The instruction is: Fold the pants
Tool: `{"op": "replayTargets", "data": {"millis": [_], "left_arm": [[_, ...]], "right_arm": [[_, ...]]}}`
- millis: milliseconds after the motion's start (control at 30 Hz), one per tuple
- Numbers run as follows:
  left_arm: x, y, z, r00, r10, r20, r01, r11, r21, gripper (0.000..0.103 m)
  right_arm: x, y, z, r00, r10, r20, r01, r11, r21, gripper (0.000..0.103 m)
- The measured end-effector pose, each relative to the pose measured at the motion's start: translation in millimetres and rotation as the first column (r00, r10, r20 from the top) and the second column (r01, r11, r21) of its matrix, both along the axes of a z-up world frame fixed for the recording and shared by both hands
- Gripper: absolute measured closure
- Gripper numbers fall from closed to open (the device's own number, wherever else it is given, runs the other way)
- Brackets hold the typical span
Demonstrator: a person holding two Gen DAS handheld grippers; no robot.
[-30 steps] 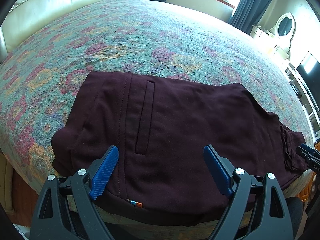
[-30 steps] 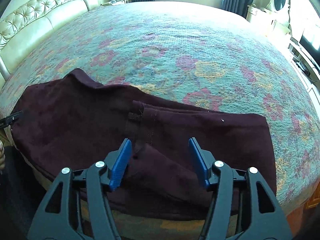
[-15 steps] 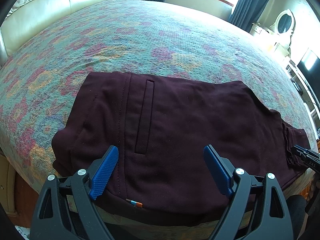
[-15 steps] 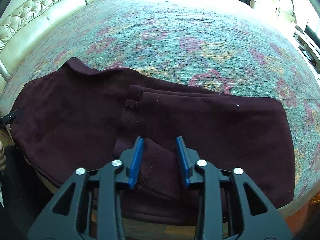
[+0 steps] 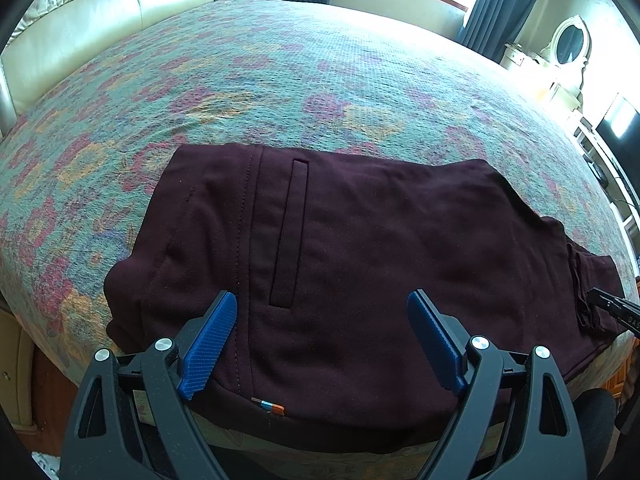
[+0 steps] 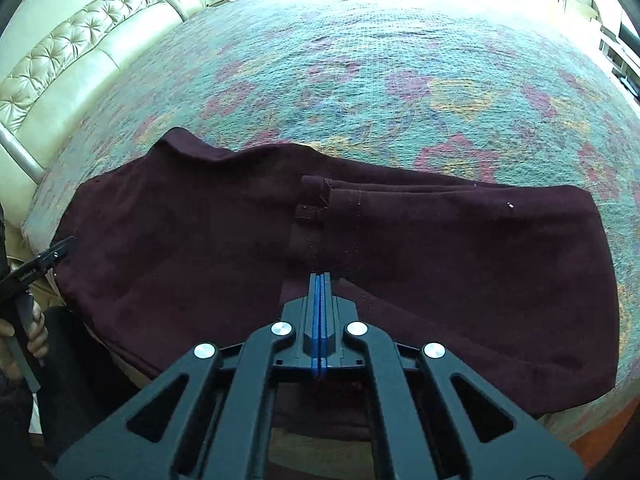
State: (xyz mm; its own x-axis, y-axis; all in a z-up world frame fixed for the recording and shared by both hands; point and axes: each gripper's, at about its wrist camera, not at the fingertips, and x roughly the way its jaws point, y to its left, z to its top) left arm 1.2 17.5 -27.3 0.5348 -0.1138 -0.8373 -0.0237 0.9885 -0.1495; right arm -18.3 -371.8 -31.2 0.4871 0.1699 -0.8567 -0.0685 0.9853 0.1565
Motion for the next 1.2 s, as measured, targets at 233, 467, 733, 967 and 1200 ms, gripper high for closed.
{"op": "replayTargets", "data": {"millis": [233,467,733,967,1200], "left_arm": [[-0.4,-0.5,0.2,1.000,-0.002,0.000,0.002,1.000,0.003,0.017],[0.1,-0.2,0.6,1.000,-0.001,0.000,0.001,1.000,0.001,0.017],[1.1,0.1,0.4,1.000,0.000,0.000,0.000,1.000,0.001,0.017],[1.3,-0.5,-0.7,1.000,-0.004,0.003,0.004,1.000,0.014,0.017],[1.4,0.2,-2.1,1.000,0.000,0.003,0.000,1.000,0.005,0.016]], "right_arm": [[-10.1,7.7,13.5,0.998,0.022,0.050,-0.020,0.999,-0.036,0.071],[-18.0,11.8,13.6,0.995,0.055,0.083,-0.033,0.967,-0.254,0.042],[-18.7,2.0,-6.5,0.999,0.052,0.001,-0.051,0.983,-0.177,0.043],[-17.7,10.3,-7.5,0.998,0.054,-0.014,-0.056,0.986,-0.159,0.043],[-15.6,-10.7,-8.6,0.998,0.039,-0.052,-0.041,0.998,-0.039,0.061]]}}
